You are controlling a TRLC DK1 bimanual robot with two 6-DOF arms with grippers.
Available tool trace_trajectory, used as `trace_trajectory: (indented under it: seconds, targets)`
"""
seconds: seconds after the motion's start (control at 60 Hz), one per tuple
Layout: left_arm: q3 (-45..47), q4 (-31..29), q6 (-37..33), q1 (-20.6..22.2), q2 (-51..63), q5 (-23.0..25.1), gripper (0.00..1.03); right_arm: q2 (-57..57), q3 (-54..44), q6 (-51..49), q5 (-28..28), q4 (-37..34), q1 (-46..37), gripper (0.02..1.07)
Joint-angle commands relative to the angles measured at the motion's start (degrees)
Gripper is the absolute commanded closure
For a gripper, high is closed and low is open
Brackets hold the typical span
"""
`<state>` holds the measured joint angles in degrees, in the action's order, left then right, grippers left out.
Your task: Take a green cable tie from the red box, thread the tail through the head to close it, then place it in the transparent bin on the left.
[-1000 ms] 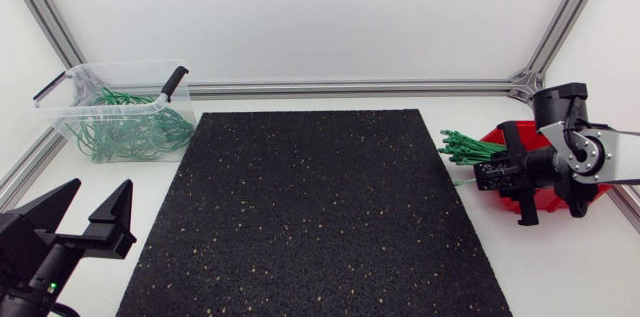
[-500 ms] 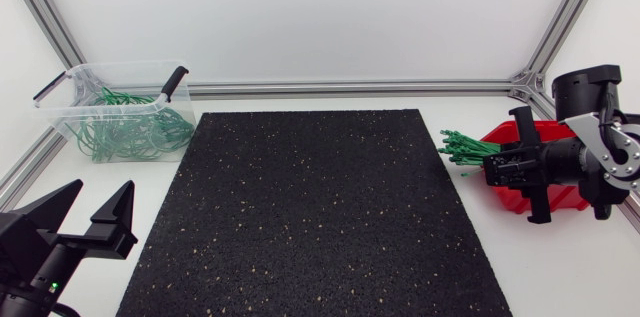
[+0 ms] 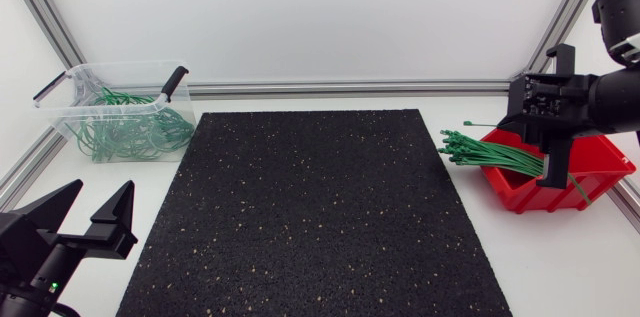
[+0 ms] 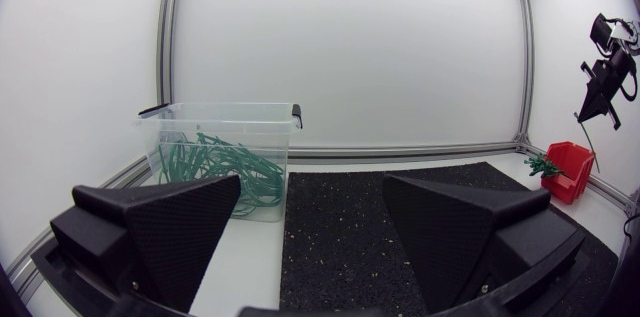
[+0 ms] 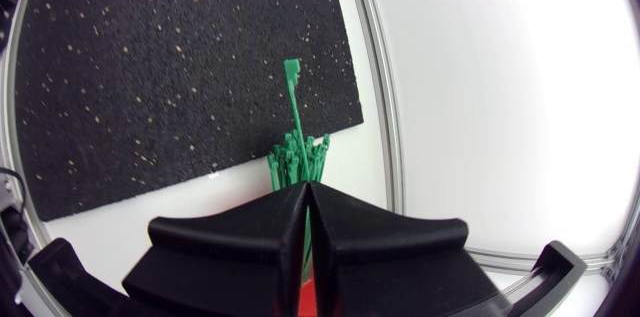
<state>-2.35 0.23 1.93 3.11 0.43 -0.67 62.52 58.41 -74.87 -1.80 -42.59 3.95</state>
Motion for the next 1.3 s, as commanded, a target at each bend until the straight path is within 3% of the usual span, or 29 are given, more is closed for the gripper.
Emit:
trace_trajectory:
  seconds: [0.0,0.333,0.417,0.6,0.933,1.283]
  targets:
    - [2.17,-1.72,1.23,-0.57,0.01,0.40,0.04,0.41,5.22,6.58,-1.89,-4.78,2.03,1.01]
    - [2.17,-1.72,0.97,-1.62,-0.95,0.67,0.04,9.90,20.16,21.87,-16.48,-25.61,6.07,1.01]
    - [2.17,-1.72,0.97,-1.80,-0.95,0.75,0.04,14.47,22.80,24.42,-23.07,-32.29,5.72,1.01]
    - [2.17,-1.64,1.05,-1.80,-0.60,0.84,0.04,19.39,21.30,26.97,-33.70,-37.39,6.16,1.01]
    - [2.17,-1.64,1.76,-1.09,0.19,0.84,0.04,22.91,16.91,31.63,-46.80,-37.48,8.36,1.01]
    - [2.26,-1.28,1.76,0.14,0.19,0.75,0.04,24.93,12.16,38.13,-52.60,-33.09,13.46,1.01]
